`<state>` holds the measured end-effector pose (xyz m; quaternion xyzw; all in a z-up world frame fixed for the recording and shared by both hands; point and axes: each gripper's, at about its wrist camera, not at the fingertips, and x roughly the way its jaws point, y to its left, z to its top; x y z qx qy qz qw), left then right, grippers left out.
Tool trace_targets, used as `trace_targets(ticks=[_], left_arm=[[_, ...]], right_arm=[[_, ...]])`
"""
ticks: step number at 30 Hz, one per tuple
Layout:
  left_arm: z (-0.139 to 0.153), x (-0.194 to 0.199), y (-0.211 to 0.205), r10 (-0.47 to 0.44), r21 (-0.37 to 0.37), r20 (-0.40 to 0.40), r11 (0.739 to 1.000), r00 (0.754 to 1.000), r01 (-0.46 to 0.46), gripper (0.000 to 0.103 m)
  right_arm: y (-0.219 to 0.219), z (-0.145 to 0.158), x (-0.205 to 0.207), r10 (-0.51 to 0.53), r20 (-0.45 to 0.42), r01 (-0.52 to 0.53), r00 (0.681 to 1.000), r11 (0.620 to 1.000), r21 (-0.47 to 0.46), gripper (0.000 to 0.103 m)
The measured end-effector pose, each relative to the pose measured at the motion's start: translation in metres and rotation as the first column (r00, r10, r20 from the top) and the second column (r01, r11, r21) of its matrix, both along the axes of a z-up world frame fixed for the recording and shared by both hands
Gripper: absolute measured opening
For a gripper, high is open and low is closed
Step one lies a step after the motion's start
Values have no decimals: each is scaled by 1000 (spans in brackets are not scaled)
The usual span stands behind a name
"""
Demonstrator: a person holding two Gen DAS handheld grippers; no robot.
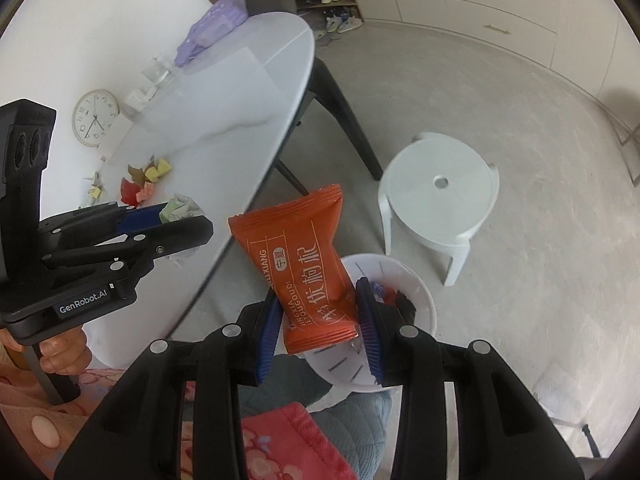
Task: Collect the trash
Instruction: 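Carry the green paper and orange packet to the white bin and release both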
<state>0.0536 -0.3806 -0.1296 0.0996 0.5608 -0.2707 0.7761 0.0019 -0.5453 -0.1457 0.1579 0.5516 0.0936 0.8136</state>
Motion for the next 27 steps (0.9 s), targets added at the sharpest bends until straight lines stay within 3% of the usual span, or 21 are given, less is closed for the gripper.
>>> trace_targets(ticks=[11, 14, 15, 19, 27], left_arm=[[-10, -18, -23, -9, 48, -37, 999, 999, 11, 32], [-11, -22, -26, -15, 70, -29, 997, 999, 17, 59], [-10, -22, -27, -14, 74, -24, 997, 1000, 16, 72], [-4, -22, -25, -9, 78, -4, 997, 1000, 9, 89], [0, -16, -14, 10, 74, 12, 997, 1000, -11, 95]], right_arm=[[-18, 5, -10, 1, 12, -1, 1000, 1000, -9, 37], [-20, 5, -10, 1, 13, -1, 1000, 1000, -12, 37], [-20, 5, -10, -2, 12, 2, 1000, 1000, -11, 37], [-20, 4, -9, -3, 10, 4, 1000, 1000, -8, 37], [-19, 4, -8, -3, 8, 3, 1000, 1000, -7, 38]])
